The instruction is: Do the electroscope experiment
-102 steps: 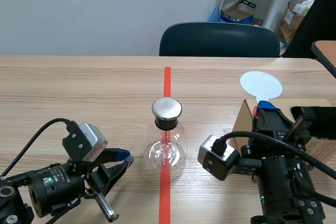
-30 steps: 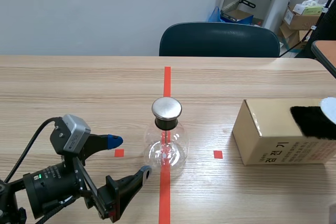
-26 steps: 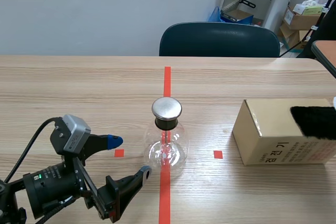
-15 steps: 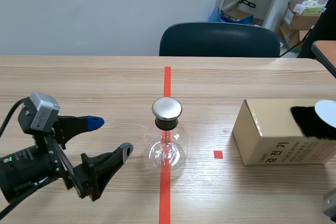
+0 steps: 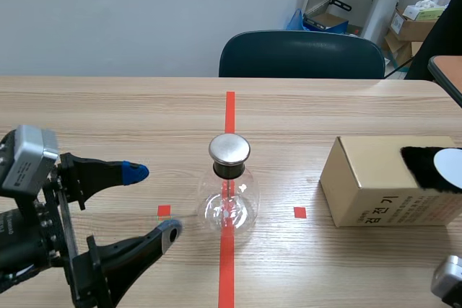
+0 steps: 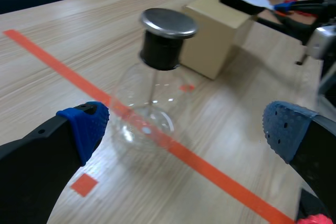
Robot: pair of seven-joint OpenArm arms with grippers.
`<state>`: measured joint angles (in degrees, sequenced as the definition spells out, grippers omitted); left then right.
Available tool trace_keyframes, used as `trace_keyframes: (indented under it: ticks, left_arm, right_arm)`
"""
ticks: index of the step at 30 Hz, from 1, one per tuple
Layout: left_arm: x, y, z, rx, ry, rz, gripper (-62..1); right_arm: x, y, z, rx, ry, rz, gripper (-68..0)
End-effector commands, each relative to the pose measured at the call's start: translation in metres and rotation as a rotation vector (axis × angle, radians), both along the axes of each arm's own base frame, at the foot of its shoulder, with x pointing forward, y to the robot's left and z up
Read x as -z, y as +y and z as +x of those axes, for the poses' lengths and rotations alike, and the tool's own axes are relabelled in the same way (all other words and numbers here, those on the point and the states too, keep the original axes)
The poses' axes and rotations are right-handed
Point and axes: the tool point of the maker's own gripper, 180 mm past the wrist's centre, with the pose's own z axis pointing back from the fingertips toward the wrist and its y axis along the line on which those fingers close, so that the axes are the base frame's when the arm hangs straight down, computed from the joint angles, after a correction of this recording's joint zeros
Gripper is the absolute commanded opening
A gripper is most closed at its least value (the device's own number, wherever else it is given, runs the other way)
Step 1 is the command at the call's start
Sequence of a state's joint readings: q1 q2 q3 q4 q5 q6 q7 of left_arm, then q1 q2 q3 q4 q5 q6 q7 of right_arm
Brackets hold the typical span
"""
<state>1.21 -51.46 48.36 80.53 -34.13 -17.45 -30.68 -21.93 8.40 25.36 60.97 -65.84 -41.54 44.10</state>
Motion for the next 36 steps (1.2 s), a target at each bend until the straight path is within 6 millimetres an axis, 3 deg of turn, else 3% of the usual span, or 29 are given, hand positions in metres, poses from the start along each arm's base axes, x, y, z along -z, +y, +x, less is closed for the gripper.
trace_keyframes:
  ticks: [1, 6, 10, 12, 16, 18, 23, 25, 28, 30, 31, 34, 36]
  left_arm:
    - [-0.012, -0.008, -0.008, 0.031, -0.006, -0.041, 1.4]
    - [-0.028, -0.015, -0.024, 0.091, -0.001, -0.050, 1.4]
    - [-0.040, -0.017, -0.032, 0.115, 0.003, -0.067, 1.4]
    - [-0.043, -0.017, -0.036, 0.122, 0.014, -0.070, 1.4]
    - [-0.048, -0.018, -0.048, 0.135, 0.031, -0.066, 1.4]
    - [-0.051, -0.019, -0.055, 0.149, 0.042, -0.069, 1.4]
    - [-0.061, -0.025, -0.073, 0.178, 0.069, -0.100, 1.4]
    - [-0.065, -0.027, -0.077, 0.184, 0.074, -0.109, 1.4]
    - [-0.068, -0.030, -0.081, 0.179, 0.079, -0.115, 1.4]
    - [-0.068, -0.031, -0.081, 0.166, 0.079, -0.110, 1.4]
    - [-0.068, -0.031, -0.080, 0.152, 0.071, -0.105, 1.4]
    - [-0.066, -0.029, -0.075, 0.118, 0.060, -0.091, 1.4]
    - [-0.065, -0.029, -0.073, 0.103, 0.055, -0.089, 1.4]
  right_arm:
    - [-0.003, 0.002, 0.002, -0.040, 0.001, -0.020, -66.5]
    - [0.007, 0.019, -0.004, -0.123, 0.054, 0.016, -66.5]
    - [0.007, -0.013, -0.005, 0.061, 0.048, 0.005, -66.5]
    - [0.007, -0.017, -0.007, 0.081, 0.051, -0.001, -66.5]
    - [0.010, 0.019, -0.011, -0.120, 0.068, 0.018, -66.5]
    - [0.010, 0.025, -0.012, -0.146, 0.070, 0.026, -66.5]
    - [0.013, -0.016, -0.014, 0.100, 0.066, 0.013, -66.5]
    - [0.014, -0.006, -0.016, 0.042, 0.078, 0.016, -66.5]
    - [0.015, 0.026, -0.021, -0.135, 0.086, 0.029, -66.5]
    - [0.015, 0.033, -0.023, -0.173, 0.089, 0.034, -66.5]
    - [0.015, 0.028, -0.022, -0.144, 0.086, 0.034, -66.5]
    - [0.014, -0.010, -0.017, 0.081, 0.067, 0.019, -66.5]
    - [0.015, -0.015, -0.017, 0.109, 0.070, 0.012, -66.5]
